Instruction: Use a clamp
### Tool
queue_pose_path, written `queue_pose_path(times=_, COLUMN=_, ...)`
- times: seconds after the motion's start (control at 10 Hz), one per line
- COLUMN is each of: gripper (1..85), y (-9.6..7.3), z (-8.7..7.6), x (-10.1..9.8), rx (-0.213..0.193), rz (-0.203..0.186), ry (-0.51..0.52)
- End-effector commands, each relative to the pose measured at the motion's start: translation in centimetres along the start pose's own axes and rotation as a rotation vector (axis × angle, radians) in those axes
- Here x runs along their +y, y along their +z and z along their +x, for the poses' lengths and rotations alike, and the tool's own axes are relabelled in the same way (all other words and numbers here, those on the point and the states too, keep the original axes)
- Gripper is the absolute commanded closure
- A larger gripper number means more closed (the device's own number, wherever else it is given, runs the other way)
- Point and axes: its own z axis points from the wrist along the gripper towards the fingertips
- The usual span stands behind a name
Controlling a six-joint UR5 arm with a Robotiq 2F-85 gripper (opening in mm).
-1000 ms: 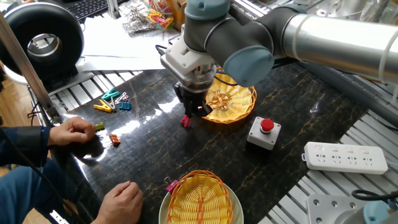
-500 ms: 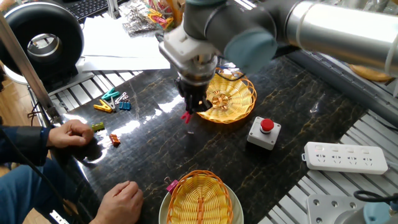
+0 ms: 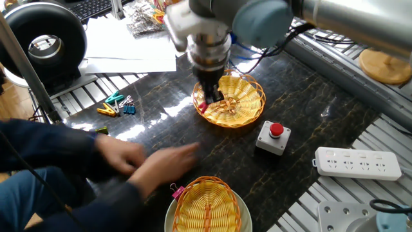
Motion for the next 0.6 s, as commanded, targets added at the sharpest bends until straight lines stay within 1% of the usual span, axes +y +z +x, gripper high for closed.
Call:
queue_pose_path(times=0.0, gripper=84.7, y=-1.2, z=0.5, x=2.9, rx=0.034, rz=-0.100, ry=0.429)
queue_pose_path(times=0.1, gripper=84.7, y=-0.8, z=-0.3, x=3.2, rx=0.030, rz=-0.103, ry=0.507)
queue_pose_path(times=0.2, gripper=84.7, y=-0.3, z=-0.9, x=2.7, rx=0.024, rz=-0.085, ry=0.565)
queue_pose_path(times=0.3, gripper=84.7, y=0.3, z=-1.3, x=1.6, rx=0.020, rz=-0.053, ry=0.582)
queue_pose_path(times=0.4, gripper=84.7, y=0.4, z=-1.5, x=1.6, rx=0.021, rz=-0.057, ry=0.570)
queue_pose_path(times=0.5, gripper=84.7, y=0.2, z=-1.4, x=1.6, rx=0.038, rz=-0.062, ry=0.523)
